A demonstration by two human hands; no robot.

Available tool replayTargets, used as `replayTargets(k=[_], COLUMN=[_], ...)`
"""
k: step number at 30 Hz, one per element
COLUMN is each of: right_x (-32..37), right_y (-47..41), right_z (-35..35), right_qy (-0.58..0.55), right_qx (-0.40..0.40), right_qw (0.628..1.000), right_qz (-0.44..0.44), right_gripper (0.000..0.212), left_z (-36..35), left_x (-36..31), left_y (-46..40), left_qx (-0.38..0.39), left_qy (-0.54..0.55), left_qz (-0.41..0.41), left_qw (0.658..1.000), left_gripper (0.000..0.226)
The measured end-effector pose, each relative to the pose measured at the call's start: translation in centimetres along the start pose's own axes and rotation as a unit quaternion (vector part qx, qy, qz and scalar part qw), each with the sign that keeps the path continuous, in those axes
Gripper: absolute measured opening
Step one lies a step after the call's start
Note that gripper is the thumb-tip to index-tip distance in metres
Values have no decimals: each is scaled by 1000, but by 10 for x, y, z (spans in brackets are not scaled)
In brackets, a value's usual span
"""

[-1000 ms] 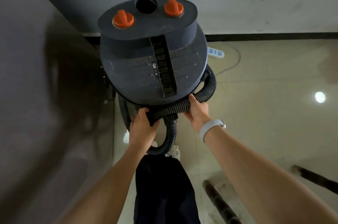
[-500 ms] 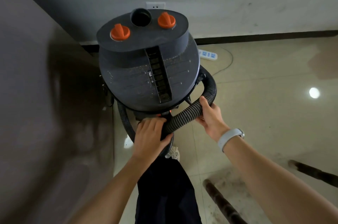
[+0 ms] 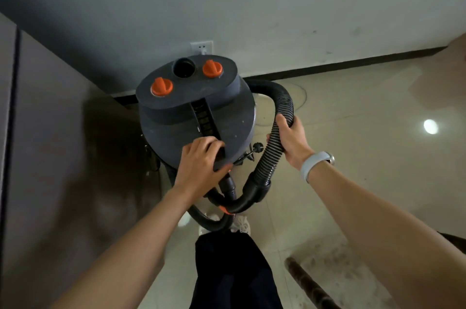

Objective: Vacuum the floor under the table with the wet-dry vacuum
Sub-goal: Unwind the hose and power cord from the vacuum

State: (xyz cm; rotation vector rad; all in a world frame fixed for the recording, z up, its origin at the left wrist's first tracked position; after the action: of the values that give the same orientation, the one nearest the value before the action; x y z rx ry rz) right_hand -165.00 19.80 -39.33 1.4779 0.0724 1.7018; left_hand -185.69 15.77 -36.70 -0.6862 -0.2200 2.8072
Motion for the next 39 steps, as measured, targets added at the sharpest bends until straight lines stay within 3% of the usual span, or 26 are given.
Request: replayTargets(k=[6,11,17,26,31,39], right_x=[57,83,110,113,109,87], right_y=[7,-3,33,89,129,151], right_z=[-52,-78,-133,-163,-170,-107], right_qy=[66,113,161,268,313,309], right_qx=[75,84,169,323,409,442], right_qw=[985,976,930,839,770,764], right_qz=[138,164,285,345,376,353], right_gripper=[36,59,53,57,58,58], left_z=[39,68,91,126,136,148], left_x=[31,61,82,101,114,82], left_y=[-33,-46,-55,-66,-69,-54], left_qx=[-50,-71,-91,-98,-55,30], left_qy=[16,29,29,2,-23,-10], left_qz=[80,139,179,153,149,52], left_qw=[995,987,979,983,987,998], left_gripper=[50,58,66,86,86,54])
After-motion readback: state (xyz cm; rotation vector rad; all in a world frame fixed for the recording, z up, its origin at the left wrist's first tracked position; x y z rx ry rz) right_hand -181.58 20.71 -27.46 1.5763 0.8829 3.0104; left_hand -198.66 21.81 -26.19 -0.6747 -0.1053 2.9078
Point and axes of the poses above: each hand's wrist, its own y-axis away from the middle knuckle, its own z-axis out of the back of the hand, x = y × z, the point moved 7 cm from there along -y, towards the middle knuckle, and after that the axes turned 15 degrees about -x, right-handed, at the moved point
